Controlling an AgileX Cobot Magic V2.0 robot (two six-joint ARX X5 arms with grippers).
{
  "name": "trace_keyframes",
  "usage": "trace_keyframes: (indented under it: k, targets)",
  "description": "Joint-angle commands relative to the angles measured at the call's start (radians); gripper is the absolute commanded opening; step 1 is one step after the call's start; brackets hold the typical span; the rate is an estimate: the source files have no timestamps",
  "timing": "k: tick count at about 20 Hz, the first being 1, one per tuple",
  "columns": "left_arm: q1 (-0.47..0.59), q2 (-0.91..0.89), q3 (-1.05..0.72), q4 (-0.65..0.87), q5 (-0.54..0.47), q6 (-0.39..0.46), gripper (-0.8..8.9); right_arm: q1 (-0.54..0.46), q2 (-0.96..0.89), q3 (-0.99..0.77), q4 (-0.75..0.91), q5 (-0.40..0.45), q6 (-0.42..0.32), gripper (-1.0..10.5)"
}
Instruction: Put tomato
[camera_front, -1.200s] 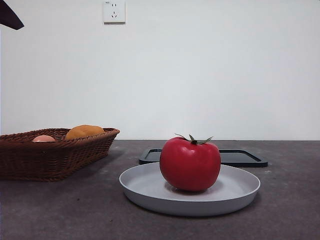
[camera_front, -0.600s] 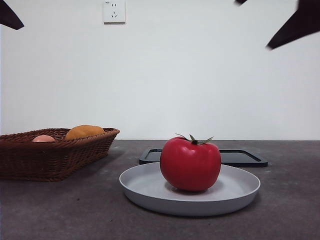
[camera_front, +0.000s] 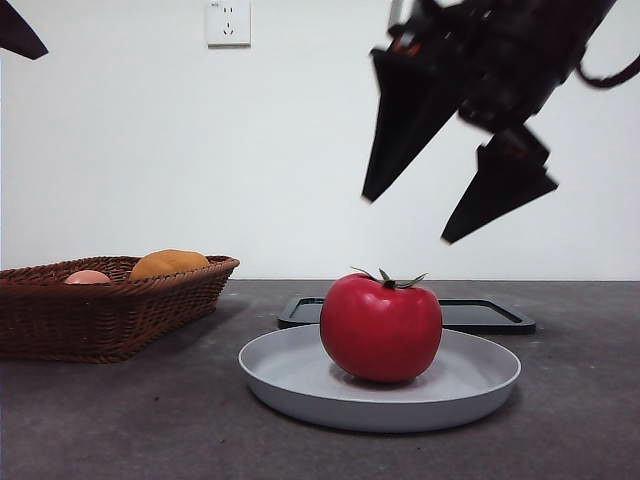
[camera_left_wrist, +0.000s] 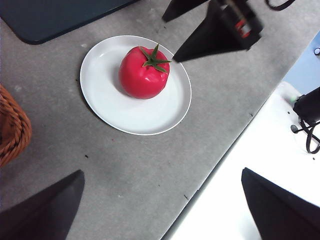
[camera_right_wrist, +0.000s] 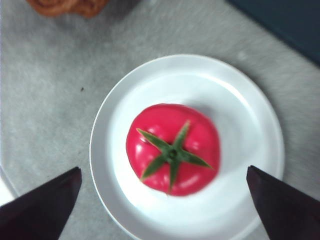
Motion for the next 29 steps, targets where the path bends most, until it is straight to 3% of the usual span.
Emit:
trace_keyframes:
  k: [1,7,19,24,29]
  targets:
    - [-0.004,0.006,0.017,0.007,0.005,0.009,5.00,0.030,0.050,0.019,0.037,0.027,0.012,5.8]
    - [-0.004,0.006,0.017,0.007,0.005,0.009,5.01,0.074,0.135,0.019,0.129,0.109,0.043,5.8]
    - [-0.004,0.006,0.017,0.008,0.005,0.010,5.00,0.100,0.259,0.019,0.150,0.122,0.064,5.9]
    - [-0.004,0.007,0.017,0.009,0.005,0.010,5.00,0.106,0.258,0.019,0.149,0.121,0.086,3.1]
    - [-0.004,0.007,0.017,0.009,0.005,0.009,5.00,0.106,0.233,0.058,0.075,0.123,0.087,3.0]
